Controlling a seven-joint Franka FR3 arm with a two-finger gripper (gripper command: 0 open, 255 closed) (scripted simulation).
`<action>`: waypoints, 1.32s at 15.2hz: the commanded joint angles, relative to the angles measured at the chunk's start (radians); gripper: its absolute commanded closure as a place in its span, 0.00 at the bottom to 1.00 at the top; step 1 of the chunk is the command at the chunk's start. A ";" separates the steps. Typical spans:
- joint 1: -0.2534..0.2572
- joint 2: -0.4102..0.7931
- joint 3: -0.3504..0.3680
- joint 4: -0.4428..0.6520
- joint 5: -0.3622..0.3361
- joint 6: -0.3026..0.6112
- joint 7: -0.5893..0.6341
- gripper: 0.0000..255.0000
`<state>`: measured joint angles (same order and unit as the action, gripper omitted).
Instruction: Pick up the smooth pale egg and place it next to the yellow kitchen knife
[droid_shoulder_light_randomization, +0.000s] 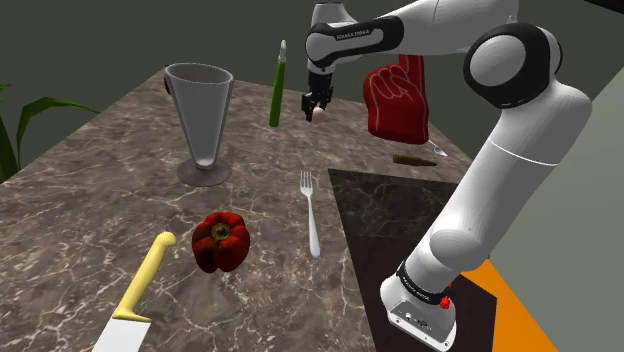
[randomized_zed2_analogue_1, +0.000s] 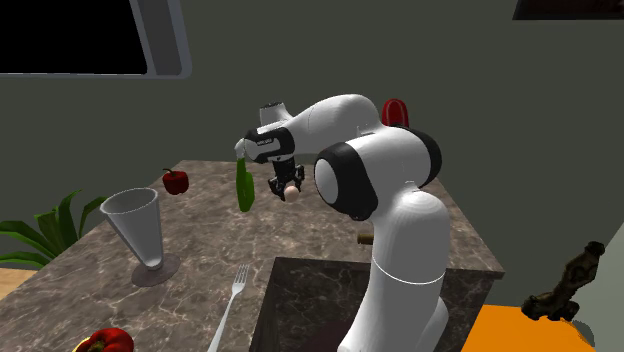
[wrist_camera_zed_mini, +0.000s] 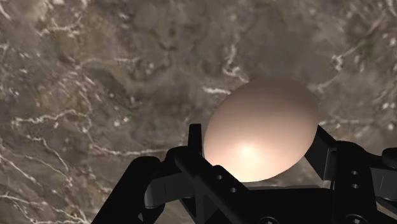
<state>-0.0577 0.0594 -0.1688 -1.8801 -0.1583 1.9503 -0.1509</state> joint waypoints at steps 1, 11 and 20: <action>0.000 0.000 0.000 0.000 0.000 0.000 0.000 1.00; 0.001 -0.010 0.001 0.055 0.002 -0.064 -0.008 1.00; 0.003 -0.015 0.002 0.169 0.006 -0.183 -0.024 1.00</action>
<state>-0.0551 0.0427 -0.1667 -1.7269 -0.1533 1.7823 -0.1731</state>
